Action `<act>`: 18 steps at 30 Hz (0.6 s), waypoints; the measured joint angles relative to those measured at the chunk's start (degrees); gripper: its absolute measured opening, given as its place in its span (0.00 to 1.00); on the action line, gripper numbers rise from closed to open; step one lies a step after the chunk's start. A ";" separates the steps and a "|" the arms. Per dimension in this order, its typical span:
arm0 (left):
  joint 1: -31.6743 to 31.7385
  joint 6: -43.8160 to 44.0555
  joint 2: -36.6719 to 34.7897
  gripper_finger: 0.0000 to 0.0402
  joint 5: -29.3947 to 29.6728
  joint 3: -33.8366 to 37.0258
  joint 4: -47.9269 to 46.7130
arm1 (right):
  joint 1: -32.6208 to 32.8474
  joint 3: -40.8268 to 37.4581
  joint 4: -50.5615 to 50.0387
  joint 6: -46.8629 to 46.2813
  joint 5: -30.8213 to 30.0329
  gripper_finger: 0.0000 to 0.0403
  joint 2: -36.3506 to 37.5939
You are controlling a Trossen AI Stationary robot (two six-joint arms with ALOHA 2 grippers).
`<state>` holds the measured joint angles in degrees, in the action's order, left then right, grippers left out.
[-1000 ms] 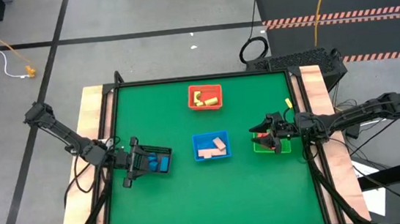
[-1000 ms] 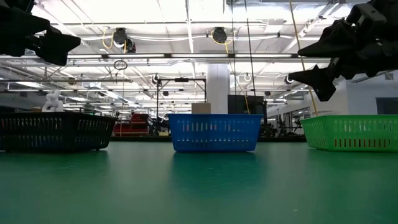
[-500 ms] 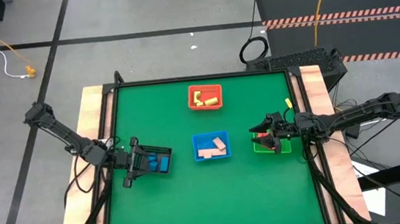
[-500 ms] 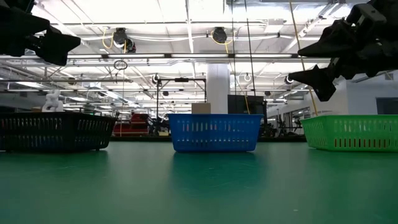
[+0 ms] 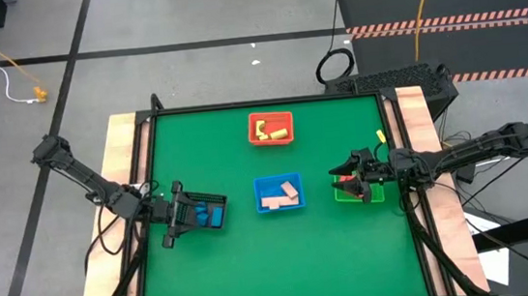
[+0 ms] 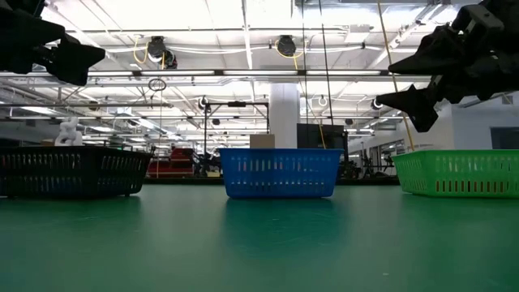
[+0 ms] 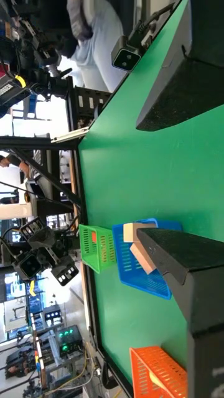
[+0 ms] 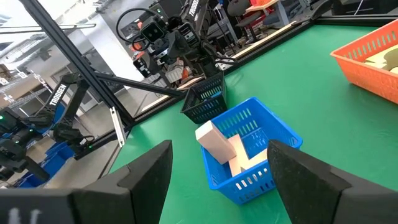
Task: Sort & place blocks by color
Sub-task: Return to Home Position
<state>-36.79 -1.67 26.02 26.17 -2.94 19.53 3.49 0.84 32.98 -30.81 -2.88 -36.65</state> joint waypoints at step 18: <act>0.00 0.00 0.00 0.67 0.00 0.00 0.01 | 0.00 -0.04 0.01 0.00 0.01 0.63 0.01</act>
<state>-36.79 -1.67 26.02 26.17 -2.94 19.54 3.49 0.80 32.99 -30.81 -2.87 -36.64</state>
